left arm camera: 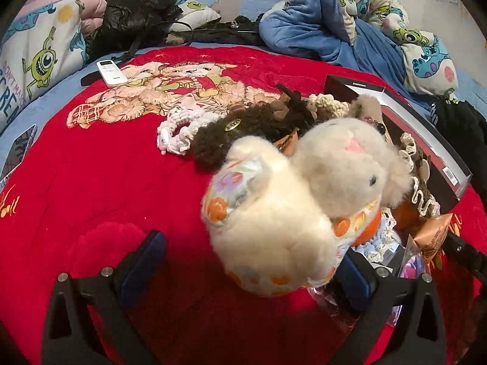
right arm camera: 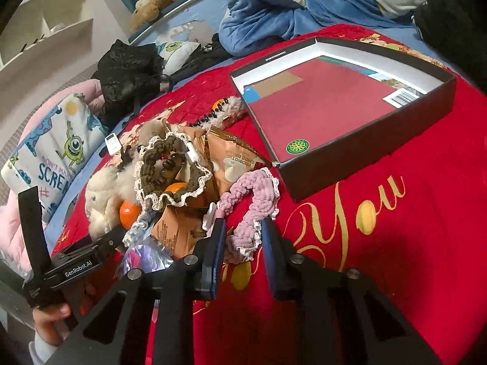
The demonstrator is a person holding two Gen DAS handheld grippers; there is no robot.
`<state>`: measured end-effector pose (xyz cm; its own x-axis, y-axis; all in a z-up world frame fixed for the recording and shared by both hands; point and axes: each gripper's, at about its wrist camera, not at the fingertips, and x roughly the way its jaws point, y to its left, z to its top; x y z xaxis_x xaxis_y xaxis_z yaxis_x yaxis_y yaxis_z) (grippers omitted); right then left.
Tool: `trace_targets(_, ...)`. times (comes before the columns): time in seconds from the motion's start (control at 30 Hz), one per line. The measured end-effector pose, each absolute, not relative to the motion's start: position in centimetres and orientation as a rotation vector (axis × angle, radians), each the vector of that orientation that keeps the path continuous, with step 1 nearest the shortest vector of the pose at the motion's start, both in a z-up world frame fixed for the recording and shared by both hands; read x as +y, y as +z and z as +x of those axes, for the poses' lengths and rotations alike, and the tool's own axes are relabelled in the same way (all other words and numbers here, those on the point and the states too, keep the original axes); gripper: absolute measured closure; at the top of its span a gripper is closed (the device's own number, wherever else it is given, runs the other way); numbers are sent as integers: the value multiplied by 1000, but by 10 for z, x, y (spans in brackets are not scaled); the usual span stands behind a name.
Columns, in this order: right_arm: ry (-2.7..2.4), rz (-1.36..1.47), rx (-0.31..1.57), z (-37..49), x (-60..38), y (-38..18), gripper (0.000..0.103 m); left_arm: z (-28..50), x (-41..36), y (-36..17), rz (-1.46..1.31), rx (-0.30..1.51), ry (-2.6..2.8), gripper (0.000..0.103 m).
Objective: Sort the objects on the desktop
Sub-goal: 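Close the left tool on the white plush bunny while the right tool grasps the pink scrunchie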
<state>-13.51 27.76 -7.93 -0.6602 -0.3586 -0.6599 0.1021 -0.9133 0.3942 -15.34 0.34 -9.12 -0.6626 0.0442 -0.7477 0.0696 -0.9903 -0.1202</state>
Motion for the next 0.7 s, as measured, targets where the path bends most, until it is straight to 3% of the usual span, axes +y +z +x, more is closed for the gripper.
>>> trace_targets(0.13, -2592, 1137, -509, -135, 281, -81, 80, -145, 5, -86, 1256, 222, -2888, 18)
trace_targets(0.2, -2583, 1142, -530, -135, 284, -81, 80, -141, 8, -83, 1245, 228, -2924, 39)
trace_targets(0.23, -2583, 1143, -532, -135, 284, -82, 80, -140, 9, -82, 1236, 226, -2931, 43)
trace_targets(0.4, -2607, 1144, -506, -134, 280, -78, 81, -137, 1, -81, 1227, 299, -2924, 53)
trace_targets(0.7, -2614, 1131, -526, -130, 280, -75, 82, -123, -7, -78, 1224, 328, -2901, 53)
